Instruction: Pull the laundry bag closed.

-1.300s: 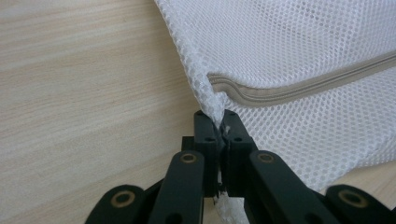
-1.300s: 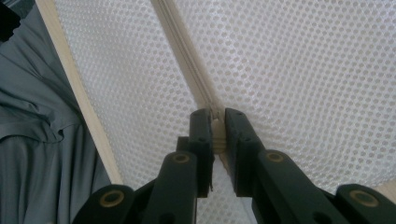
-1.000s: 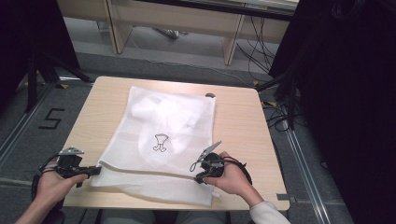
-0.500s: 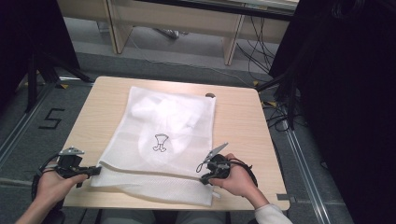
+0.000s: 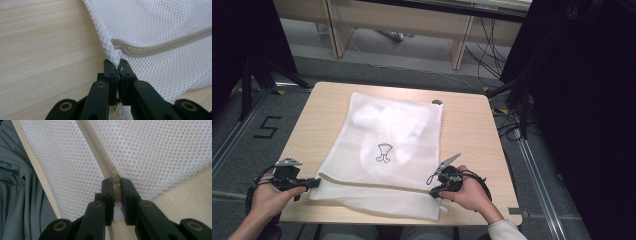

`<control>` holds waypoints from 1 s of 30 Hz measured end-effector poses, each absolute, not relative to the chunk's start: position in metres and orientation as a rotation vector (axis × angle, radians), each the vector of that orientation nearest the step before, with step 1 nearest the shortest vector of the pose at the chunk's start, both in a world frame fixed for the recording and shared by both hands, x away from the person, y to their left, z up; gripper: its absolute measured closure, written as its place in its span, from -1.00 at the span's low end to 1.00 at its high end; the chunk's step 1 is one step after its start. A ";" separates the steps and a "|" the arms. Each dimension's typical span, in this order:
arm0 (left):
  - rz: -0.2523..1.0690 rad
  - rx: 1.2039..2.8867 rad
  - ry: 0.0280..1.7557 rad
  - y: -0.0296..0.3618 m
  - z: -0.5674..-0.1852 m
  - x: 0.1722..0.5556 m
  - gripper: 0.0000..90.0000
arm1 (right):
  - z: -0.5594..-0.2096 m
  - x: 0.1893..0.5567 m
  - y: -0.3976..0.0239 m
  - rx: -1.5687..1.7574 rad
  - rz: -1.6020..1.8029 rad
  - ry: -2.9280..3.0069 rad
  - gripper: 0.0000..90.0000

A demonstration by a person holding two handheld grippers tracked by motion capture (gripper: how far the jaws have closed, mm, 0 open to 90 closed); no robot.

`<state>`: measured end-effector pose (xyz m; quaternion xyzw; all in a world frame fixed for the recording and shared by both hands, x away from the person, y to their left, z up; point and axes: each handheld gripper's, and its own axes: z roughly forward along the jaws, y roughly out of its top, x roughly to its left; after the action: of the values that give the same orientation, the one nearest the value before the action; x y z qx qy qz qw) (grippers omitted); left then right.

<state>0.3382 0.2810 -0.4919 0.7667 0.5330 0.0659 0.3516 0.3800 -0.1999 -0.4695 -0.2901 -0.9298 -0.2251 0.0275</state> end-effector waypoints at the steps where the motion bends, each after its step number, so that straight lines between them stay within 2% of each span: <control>1: 0.171 1.997 1.368 0.282 -0.492 0.338 0.92 | -0.470 0.380 -0.200 -0.893 -0.700 -2.869 0.83; 6: 0.179 1.965 1.392 0.280 -0.492 0.338 0.92 | -0.471 0.381 -0.202 -0.894 -0.693 -2.869 0.83; 18: 0.174 2.018 1.363 0.278 -0.495 0.338 0.87 | -0.473 0.381 -0.202 -0.877 -0.690 -2.874 0.81; 21: 0.195 2.044 1.352 0.275 -0.496 0.337 0.74 | -0.473 0.381 -0.204 -0.924 -0.759 -2.817 0.65; 25: 0.247 2.021 1.328 0.274 -0.497 0.335 0.40 | -0.470 0.381 -0.205 -1.000 -0.844 -2.774 0.53; 27: 0.265 2.073 1.301 0.280 -0.492 0.334 0.23 | -0.469 0.384 -0.208 -1.011 -0.909 -2.780 0.50; 30: 0.321 1.994 1.287 0.284 -0.489 0.332 0.06 | -0.467 0.385 -0.213 -1.098 -1.000 -2.762 0.45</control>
<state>0.3322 0.2836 -0.4890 0.7754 0.5003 0.1247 0.3647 0.3853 -0.2128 -0.4671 -0.3502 -0.8807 -0.3190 0.0028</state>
